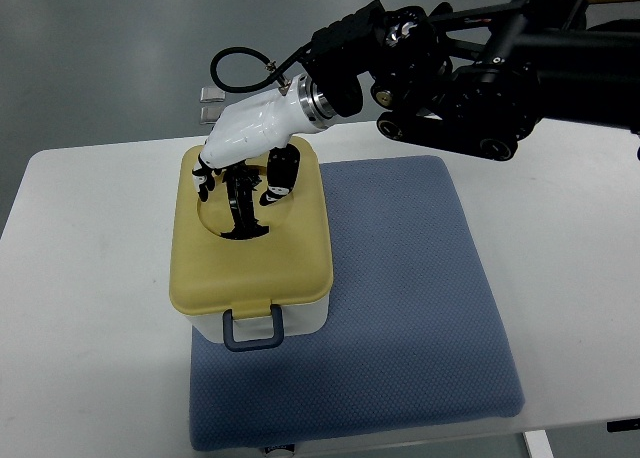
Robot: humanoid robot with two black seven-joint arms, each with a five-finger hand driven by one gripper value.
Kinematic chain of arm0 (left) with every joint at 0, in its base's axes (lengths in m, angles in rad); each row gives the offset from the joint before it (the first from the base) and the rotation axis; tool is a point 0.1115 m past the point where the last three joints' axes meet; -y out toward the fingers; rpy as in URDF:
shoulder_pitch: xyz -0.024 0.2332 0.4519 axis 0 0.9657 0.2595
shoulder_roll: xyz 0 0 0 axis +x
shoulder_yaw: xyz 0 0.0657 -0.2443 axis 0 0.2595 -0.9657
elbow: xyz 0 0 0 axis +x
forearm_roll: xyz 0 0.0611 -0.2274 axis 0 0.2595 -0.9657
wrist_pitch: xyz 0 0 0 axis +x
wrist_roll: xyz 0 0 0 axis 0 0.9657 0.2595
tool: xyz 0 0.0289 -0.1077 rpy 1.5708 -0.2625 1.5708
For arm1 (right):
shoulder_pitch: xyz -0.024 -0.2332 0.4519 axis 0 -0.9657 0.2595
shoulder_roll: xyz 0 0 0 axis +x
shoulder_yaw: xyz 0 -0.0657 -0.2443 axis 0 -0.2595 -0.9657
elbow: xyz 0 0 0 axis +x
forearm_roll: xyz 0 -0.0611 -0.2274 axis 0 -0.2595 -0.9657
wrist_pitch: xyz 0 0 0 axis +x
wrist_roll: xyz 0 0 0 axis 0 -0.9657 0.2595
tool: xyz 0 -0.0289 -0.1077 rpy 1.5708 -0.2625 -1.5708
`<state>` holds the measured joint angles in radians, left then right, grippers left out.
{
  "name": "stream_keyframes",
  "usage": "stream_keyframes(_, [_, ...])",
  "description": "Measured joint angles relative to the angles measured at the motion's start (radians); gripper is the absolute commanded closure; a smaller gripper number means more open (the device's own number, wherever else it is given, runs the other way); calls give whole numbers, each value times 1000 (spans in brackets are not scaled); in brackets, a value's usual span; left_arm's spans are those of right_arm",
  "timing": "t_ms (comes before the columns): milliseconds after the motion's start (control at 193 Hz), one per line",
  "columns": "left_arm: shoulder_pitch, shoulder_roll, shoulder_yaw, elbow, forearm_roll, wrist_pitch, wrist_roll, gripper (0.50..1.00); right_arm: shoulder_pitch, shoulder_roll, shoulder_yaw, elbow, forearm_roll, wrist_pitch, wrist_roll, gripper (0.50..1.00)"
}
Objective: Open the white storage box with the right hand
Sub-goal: 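Close the right hand fingers around the black lid handle, then lift the yellow lid off the box and carry it over the mat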
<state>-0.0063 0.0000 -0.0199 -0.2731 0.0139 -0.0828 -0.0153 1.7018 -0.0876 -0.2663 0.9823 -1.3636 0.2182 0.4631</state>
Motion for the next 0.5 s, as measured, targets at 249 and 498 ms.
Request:
stream_keyframes(249, [0, 0, 0, 0, 0, 0, 0, 500, -1, 0, -2, -2, 0, -3, 0, 991])
stream_keyframes(498, [0, 0, 0, -2, 0, 0, 0, 500, 3, 0, -2, -2, -11, -15, -6, 1000])
